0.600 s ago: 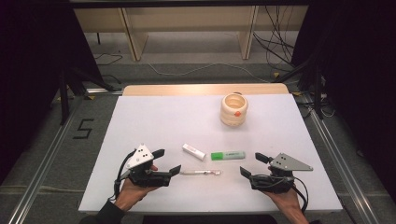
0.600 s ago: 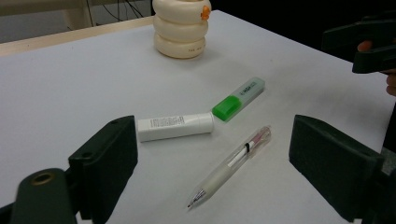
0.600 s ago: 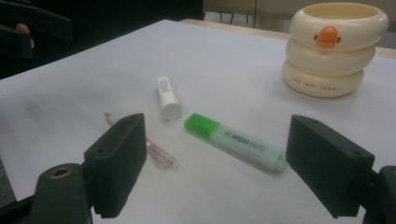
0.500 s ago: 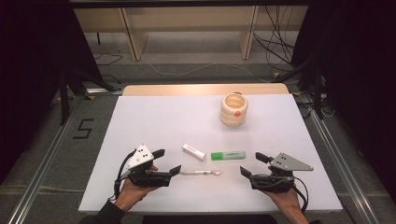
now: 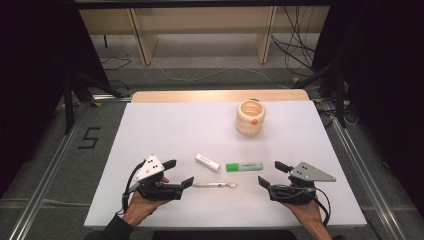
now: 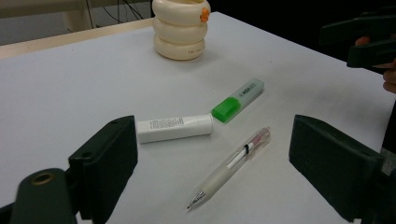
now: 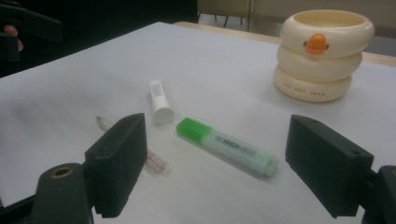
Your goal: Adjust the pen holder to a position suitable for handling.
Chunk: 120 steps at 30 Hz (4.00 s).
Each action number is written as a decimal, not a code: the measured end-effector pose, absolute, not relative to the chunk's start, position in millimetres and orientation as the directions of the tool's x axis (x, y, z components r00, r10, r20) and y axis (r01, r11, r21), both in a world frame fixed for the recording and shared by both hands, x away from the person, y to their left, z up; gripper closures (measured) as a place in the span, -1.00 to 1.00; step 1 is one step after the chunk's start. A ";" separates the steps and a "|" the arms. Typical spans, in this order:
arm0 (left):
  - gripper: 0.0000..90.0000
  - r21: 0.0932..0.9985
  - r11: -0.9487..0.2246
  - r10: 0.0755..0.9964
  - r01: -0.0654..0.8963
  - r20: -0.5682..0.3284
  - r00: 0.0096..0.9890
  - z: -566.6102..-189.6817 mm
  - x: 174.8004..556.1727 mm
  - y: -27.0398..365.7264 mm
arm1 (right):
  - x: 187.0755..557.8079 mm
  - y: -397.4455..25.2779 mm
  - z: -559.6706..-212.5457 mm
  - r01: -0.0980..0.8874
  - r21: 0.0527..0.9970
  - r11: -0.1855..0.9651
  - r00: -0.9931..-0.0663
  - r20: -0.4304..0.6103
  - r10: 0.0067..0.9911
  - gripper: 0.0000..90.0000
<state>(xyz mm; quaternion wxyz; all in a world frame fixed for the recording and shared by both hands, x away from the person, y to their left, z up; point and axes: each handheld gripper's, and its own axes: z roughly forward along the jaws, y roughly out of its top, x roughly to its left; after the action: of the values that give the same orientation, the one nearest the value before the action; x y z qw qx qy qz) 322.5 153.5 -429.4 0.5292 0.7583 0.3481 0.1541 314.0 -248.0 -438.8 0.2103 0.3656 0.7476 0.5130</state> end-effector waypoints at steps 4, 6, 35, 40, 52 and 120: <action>-0.67 0.910 -0.200 0.692 0.363 -0.131 0.710 -429.4 322.5 153.7 | 316.9 -248.6 -435.0 0.325 0.924 0.203 -0.635 0.055 0.770 -0.51; -0.67 0.911 -0.197 0.693 0.362 -0.132 0.709 -429.2 322.6 153.7 | 319.2 -248.3 -433.4 0.323 0.924 0.203 -0.632 0.051 0.773 -0.51; -0.67 0.915 -0.182 0.707 0.361 -0.133 0.695 -428.7 323.3 156.0 | 409.4 -258.2 -417.6 0.408 0.891 0.202 -0.512 0.040 0.858 -0.36; -0.67 0.916 -0.179 0.704 0.360 -0.136 0.697 -428.7 323.2 156.4 | 427.0 -259.2 -419.8 0.421 0.885 0.199 -0.476 0.028 0.879 -0.15; -0.67 0.915 -0.183 0.709 0.360 -0.132 0.693 -428.9 323.4 156.8 | 471.3 -270.9 -433.0 0.468 0.861 0.197 -0.392 0.003 0.920 0.51; -0.66 0.919 -0.171 0.715 0.356 -0.133 0.686 -427.0 320.8 160.4 | 563.3 -215.2 -461.2 0.547 0.786 0.288 -0.423 -0.037 0.905 1.00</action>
<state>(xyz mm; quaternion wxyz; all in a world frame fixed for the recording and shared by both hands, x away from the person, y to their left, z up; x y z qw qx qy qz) 320.8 160.4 -427.0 0.5344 0.7467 0.3586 0.1679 563.3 -215.2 -461.2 0.2488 0.4758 0.7628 0.3603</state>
